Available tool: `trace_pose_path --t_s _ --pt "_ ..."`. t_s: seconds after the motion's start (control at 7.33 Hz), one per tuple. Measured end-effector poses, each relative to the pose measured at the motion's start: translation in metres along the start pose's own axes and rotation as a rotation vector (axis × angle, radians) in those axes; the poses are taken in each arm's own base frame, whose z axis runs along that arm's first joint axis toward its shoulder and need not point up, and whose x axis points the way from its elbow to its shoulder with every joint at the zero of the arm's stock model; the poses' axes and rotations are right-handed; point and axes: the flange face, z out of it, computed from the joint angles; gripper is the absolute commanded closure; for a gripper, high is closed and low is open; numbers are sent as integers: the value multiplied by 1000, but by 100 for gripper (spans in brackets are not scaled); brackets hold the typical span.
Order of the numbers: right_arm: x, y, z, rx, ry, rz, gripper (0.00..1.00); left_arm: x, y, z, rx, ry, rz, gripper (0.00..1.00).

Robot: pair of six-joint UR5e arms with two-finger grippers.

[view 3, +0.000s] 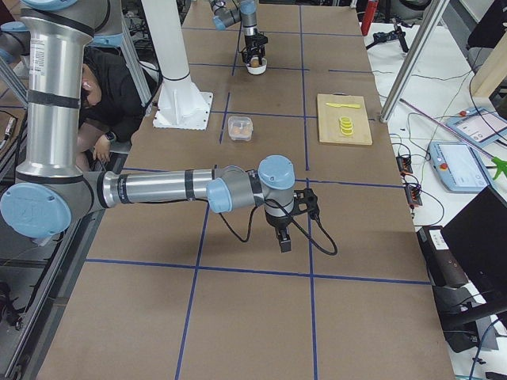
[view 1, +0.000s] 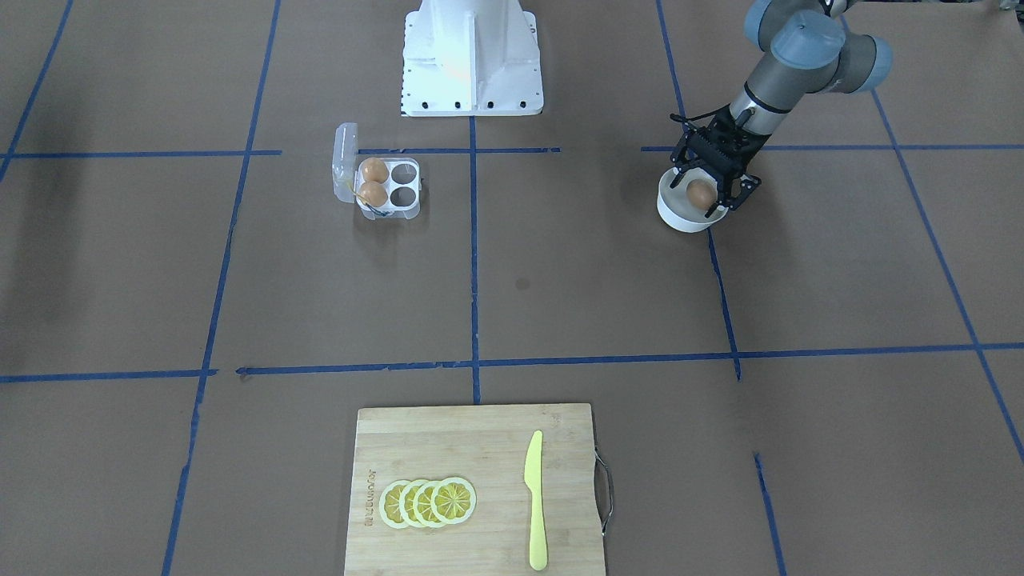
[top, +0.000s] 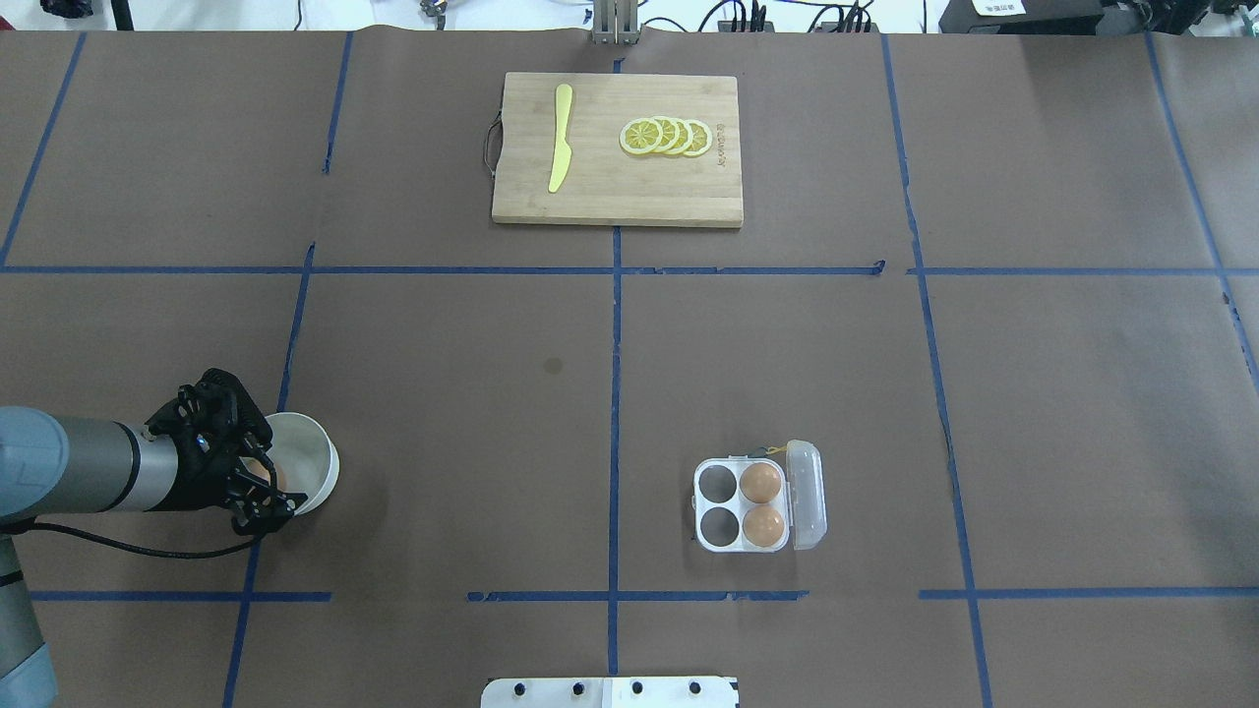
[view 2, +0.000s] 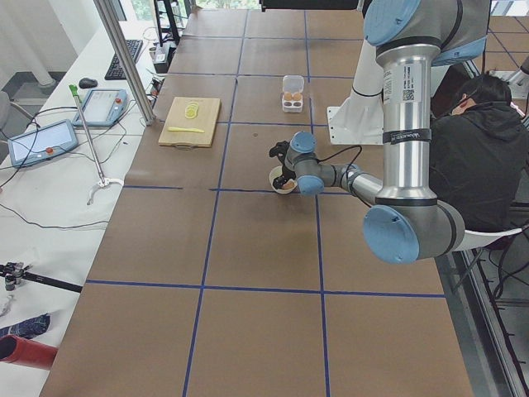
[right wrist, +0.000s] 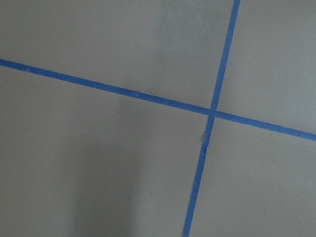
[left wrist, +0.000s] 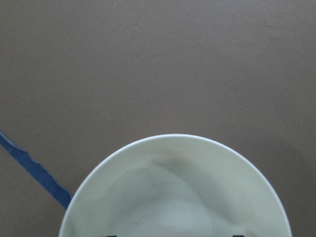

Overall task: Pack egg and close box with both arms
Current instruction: 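Close the left gripper around the brown egg inside the bowl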

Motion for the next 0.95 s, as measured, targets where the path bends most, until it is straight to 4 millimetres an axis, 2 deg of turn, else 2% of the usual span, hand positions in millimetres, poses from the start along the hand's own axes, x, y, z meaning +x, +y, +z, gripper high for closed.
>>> trace_pose_path --t_s 0.14,0.27,0.68,0.82,0.95 --pt "1 1 1 -2 0 0 0 0 1 1 -8 -17 16 18" --pt "1 2 1 -3 0 0 0 -2 1 2 -18 -36 27 25" --pt "1 2 1 -3 0 3 0 -4 0 1 -31 -54 35 85" --pt "1 2 1 -3 0 4 0 -4 -1 -1 -36 -58 33 100" --pt "1 2 1 -3 0 4 0 -4 -5 -6 -35 -62 31 100"
